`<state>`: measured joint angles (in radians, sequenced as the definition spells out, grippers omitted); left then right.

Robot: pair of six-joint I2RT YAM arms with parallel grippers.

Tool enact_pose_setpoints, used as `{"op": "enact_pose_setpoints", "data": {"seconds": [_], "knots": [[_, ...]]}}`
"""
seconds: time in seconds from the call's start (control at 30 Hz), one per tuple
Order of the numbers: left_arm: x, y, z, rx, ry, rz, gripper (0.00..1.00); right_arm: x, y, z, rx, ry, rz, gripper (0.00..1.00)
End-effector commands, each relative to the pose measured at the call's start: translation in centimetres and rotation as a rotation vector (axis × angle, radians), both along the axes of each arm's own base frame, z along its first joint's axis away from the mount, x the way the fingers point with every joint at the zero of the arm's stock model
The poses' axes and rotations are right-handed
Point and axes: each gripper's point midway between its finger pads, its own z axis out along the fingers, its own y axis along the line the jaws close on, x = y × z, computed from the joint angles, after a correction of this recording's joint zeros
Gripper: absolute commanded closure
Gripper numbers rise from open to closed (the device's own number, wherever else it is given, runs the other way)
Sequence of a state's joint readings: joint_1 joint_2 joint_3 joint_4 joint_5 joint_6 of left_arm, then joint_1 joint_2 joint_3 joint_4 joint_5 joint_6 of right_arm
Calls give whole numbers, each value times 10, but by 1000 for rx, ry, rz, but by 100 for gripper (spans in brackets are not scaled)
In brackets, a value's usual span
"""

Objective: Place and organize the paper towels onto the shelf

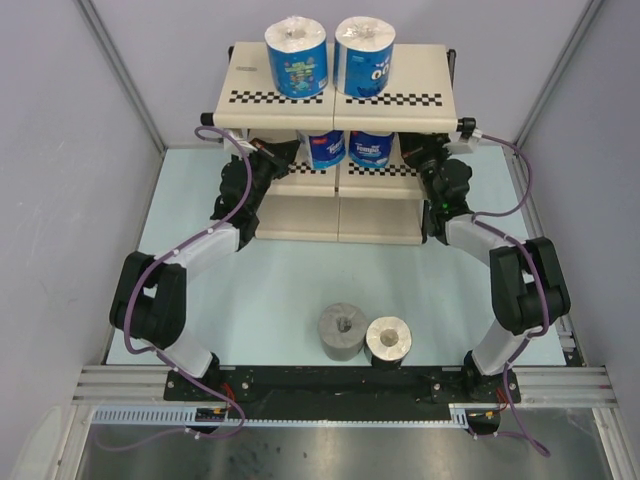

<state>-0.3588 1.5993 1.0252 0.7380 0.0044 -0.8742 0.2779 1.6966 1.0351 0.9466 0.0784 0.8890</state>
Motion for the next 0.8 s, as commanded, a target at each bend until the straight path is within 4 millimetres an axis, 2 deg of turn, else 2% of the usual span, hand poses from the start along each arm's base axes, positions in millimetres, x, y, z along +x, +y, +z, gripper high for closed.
{"op": "enact_pose_setpoints", "data": {"seconds": [0.0, 0.2, 0.33, 0.47, 0.53, 0.6, 0.63, 0.7, 0.73, 0.77], "knots": [[-10, -1, 27, -33, -75, -19, 100, -13, 53, -4, -93, -9, 226, 100], [-14, 2, 26, -26, -76, -11, 100, -22, 73, -15, -139, 2, 349, 100], [-17, 4, 27, -20, -76, -7, 100, -25, 77, -16, -146, -4, 383, 100], [-22, 12, 26, -10, -64, 25, 100, -27, 71, -7, -163, -17, 365, 100], [-28, 19, 32, -8, -64, 45, 100, -28, 60, 5, -182, -34, 322, 100], [-32, 27, 31, 4, -56, 76, 100, -26, 51, 8, -197, -18, 281, 100], [-34, 31, 29, 11, -46, 87, 100, -30, 46, 17, -217, -36, 262, 100], [-44, 40, 35, 17, -53, 113, 100, -31, 38, 19, -227, -24, 243, 100], [-47, 42, 30, 29, -38, 119, 100, -35, 34, 28, -225, -33, 236, 100], [-55, 46, 40, 30, -60, 126, 100, -36, 32, 25, -229, -20, 232, 100]]}}
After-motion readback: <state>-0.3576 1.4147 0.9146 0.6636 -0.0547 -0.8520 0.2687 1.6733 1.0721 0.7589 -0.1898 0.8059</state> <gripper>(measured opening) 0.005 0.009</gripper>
